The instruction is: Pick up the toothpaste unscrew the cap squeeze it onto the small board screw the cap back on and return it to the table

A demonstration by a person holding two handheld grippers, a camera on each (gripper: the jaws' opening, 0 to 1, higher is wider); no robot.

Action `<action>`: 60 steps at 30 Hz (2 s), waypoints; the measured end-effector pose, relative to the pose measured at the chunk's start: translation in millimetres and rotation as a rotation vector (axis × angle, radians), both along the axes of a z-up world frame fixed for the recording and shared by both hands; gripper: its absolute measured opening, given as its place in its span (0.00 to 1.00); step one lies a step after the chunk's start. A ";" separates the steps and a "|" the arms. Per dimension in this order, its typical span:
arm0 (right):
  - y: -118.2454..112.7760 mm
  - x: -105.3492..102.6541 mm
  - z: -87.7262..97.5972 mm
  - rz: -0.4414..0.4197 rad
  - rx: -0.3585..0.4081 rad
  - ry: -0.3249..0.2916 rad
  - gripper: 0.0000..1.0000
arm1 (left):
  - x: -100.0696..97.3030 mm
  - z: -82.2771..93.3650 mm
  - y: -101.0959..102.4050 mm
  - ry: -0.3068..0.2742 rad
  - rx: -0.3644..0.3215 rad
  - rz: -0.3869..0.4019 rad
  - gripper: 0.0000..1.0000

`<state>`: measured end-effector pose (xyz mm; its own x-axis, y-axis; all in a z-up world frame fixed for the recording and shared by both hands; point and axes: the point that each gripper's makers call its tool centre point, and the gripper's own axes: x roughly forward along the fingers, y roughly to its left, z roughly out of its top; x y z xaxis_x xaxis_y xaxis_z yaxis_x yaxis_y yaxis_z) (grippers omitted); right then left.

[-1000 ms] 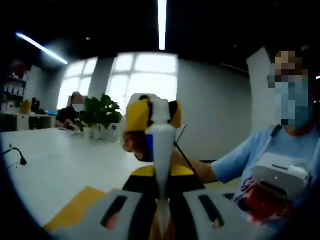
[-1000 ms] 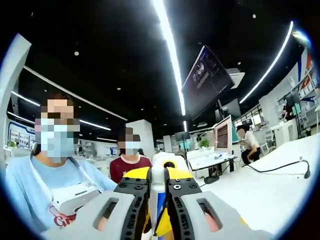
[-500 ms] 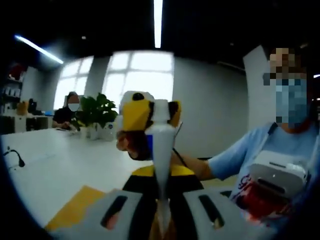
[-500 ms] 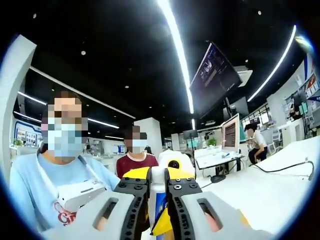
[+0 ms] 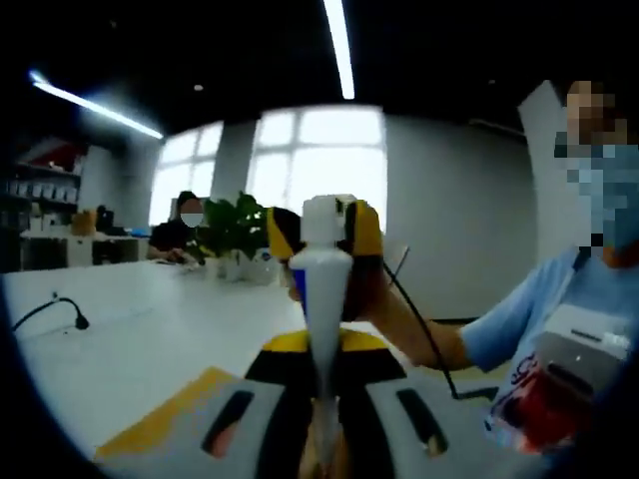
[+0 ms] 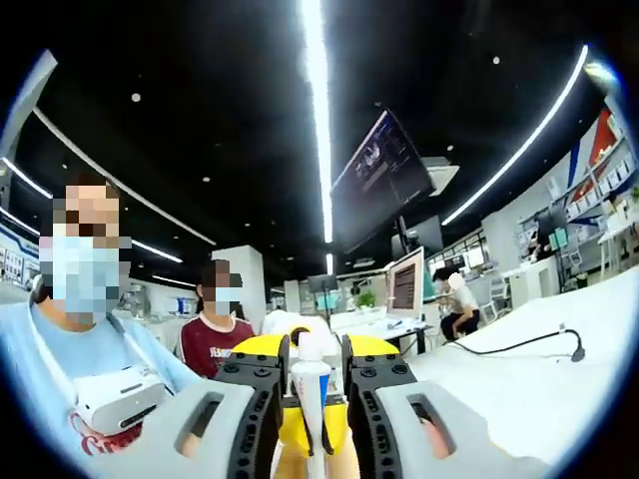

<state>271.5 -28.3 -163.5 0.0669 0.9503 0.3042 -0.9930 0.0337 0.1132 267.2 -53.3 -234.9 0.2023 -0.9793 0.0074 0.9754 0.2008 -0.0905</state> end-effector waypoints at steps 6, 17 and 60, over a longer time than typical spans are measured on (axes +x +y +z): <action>-0.9 7.9 -7.5 -0.197 -0.046 0.019 0.21 | 19.2 -4.1 10.3 0.063 0.013 0.187 0.05; -4.7 9.6 -7.0 -0.532 -0.090 -0.048 0.21 | 26.8 -11.0 11.6 0.031 0.053 0.393 0.05; 9.0 22.0 -9.3 -0.854 -0.183 -0.081 0.10 | 37.1 -8.2 4.0 0.008 0.051 0.615 0.05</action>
